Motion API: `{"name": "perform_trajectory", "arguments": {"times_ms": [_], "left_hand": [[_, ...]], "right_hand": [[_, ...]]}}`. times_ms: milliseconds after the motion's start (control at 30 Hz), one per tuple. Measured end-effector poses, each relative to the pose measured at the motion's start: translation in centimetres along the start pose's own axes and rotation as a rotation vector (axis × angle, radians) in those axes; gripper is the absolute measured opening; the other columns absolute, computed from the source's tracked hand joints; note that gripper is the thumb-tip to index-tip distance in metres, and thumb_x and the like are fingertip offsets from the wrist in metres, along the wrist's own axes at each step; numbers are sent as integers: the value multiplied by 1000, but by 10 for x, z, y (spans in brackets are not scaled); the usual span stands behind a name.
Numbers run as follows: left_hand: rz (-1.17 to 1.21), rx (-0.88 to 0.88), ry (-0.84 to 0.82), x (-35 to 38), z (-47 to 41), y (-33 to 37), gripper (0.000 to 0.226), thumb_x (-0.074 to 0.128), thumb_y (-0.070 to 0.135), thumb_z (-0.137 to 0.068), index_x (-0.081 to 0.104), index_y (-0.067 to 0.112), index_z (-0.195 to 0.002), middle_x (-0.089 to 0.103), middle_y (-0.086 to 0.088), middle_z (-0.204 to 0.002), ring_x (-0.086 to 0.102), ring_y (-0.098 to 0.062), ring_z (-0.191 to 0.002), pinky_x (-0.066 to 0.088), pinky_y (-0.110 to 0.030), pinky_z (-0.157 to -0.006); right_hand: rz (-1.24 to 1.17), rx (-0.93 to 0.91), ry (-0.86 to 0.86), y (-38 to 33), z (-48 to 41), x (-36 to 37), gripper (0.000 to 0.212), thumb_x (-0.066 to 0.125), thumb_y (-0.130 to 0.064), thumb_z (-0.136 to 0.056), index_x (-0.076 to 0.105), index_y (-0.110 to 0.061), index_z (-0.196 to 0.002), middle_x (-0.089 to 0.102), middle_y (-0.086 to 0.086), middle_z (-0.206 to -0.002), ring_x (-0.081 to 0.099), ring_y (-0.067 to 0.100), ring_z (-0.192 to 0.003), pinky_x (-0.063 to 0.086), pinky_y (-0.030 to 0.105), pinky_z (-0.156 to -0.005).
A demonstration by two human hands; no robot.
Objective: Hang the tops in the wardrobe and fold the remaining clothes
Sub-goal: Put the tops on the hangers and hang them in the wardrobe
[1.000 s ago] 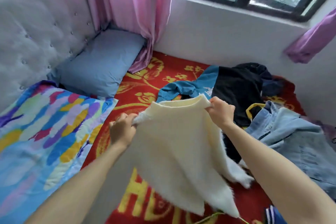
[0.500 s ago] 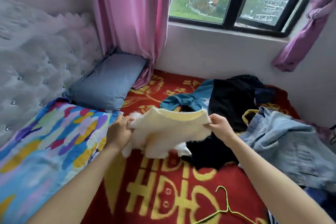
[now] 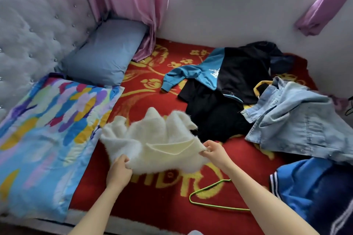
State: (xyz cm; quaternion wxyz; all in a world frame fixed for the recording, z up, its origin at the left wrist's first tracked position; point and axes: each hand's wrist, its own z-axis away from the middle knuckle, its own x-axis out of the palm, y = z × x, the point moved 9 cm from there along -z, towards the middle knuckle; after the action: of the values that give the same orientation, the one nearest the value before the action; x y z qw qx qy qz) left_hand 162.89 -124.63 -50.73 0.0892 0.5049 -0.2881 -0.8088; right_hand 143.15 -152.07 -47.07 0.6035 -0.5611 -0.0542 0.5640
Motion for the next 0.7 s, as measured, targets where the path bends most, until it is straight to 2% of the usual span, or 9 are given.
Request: {"name": "perform_trajectory", "arguments": {"times_ms": [100, 167, 200, 267, 367, 467, 567, 633, 700], "left_hand": [[-90, 18, 8, -13, 3, 1, 28, 53, 1, -77, 36, 19, -64, 43, -2, -79, 44, -34, -96, 32, -35, -66], [-209, 41, -90, -12, 2, 4, 20, 57, 9, -74, 42, 22, -74, 44, 0, -89, 42, -32, -106, 35, -33, -73], [-199, 52, -159, -8, 4, 6, 23, 59, 15, -68, 47, 23, -85, 47, 0, -95, 42, -30, -109, 39, -32, -77], [38, 101, -286, 2, 9, 17, 47, 56, 19, -57, 50, 24, -104, 54, -4, -102, 48, -27, -107, 44, -29, -79], [470, 101, -428, 12, 27, 47, 60, 57, 11, -60, 47, 21, -118, 58, -2, -106, 54, -21, -105, 45, -16, -71], [653, 86, -482, 16, 37, 61, 53, 55, 20, -61, 55, 18, -113, 62, -2, -105, 57, -12, -96, 43, -16, -73], [678, 98, -488, 20, 45, 62, 22, 62, 24, -83, 62, 13, -102, 65, -3, -96, 59, -10, -86, 44, -13, -69], [622, 107, -436, 18, 48, 60, 26, 61, 36, -81, 64, 12, -92, 63, 5, -78, 56, -6, -72, 41, -12, -60], [483, 121, -367, 15, 46, 52, 35, 56, 41, -68, 63, 9, -81, 57, 5, -67, 50, -7, -63, 38, -19, -56]], "right_hand": [[-116, -84, 23, -19, 12, -6, 19, 66, -12, -84, 52, -22, -76, 47, -12, -58, 38, 5, -55, 28, 21, -53], [-213, -125, 39, -35, 20, -9, 19, 66, -11, -84, 54, -21, -76, 50, -15, -50, 38, 1, -50, 30, 20, -53], [-238, -149, 35, -44, 25, -7, 18, 66, -10, -84, 54, -21, -76, 51, -18, -49, 40, 0, -48, 30, 19, -52], [-228, -206, 23, -64, 33, -2, 21, 66, -8, -84, 54, -23, -76, 52, -16, -54, 43, -2, -49, 32, 17, -53], [-148, -269, 1, -87, 39, 11, 25, 68, -8, -83, 52, -27, -78, 49, -9, -67, 42, 1, -57, 33, 17, -57], [-131, -285, 13, -100, 40, 15, 22, 67, -8, -83, 54, -24, -81, 50, -7, -71, 43, 6, -63, 34, 20, -60], [-160, -294, 77, -106, 42, 10, 29, 67, -6, -84, 52, -29, -73, 51, -9, -70, 43, 4, -63, 34, 20, -61], [-183, -280, 105, -106, 43, 9, 27, 65, -5, -84, 53, -27, -73, 50, -10, -66, 42, 3, -61, 33, 19, -59], [-230, -246, 130, -102, 45, 8, 22, 64, -3, -84, 55, -21, -75, 50, -7, -66, 42, 5, -59, 33, 20, -58]]}}
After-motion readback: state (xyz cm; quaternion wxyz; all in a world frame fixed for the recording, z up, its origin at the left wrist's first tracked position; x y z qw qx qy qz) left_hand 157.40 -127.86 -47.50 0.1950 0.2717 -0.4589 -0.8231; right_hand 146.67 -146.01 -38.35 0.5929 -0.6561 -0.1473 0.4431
